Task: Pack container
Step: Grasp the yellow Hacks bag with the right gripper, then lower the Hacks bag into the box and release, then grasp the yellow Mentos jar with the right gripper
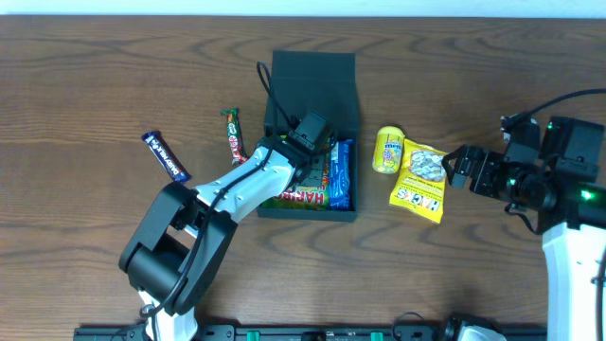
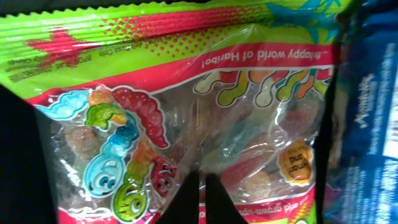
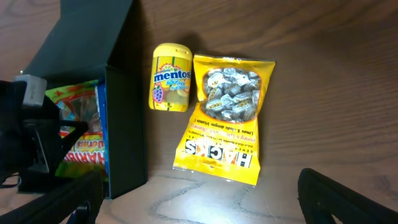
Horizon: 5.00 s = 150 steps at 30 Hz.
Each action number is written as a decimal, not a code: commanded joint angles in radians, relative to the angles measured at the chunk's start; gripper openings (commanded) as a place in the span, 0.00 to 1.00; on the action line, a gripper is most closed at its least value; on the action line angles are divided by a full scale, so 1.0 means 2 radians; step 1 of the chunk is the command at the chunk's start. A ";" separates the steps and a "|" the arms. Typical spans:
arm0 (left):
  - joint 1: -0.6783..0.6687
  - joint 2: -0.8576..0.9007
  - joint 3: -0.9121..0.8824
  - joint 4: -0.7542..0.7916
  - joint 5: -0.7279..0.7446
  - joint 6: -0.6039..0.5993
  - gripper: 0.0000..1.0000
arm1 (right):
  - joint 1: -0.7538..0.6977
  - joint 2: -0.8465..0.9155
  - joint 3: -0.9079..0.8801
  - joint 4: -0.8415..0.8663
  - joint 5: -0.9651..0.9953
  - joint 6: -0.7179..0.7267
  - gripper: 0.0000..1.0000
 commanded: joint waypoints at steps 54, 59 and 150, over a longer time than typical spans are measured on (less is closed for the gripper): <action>0.064 -0.280 0.010 -0.138 -0.145 0.007 0.39 | 0.001 0.235 -0.007 0.144 -0.049 0.045 0.01; 0.064 -0.280 0.010 -0.134 -0.145 -0.007 0.40 | 0.047 0.159 0.021 0.129 -0.081 0.046 0.01; 0.113 -0.404 0.013 -0.193 -0.145 -0.019 0.64 | 0.270 0.330 0.282 -0.032 0.245 0.243 0.87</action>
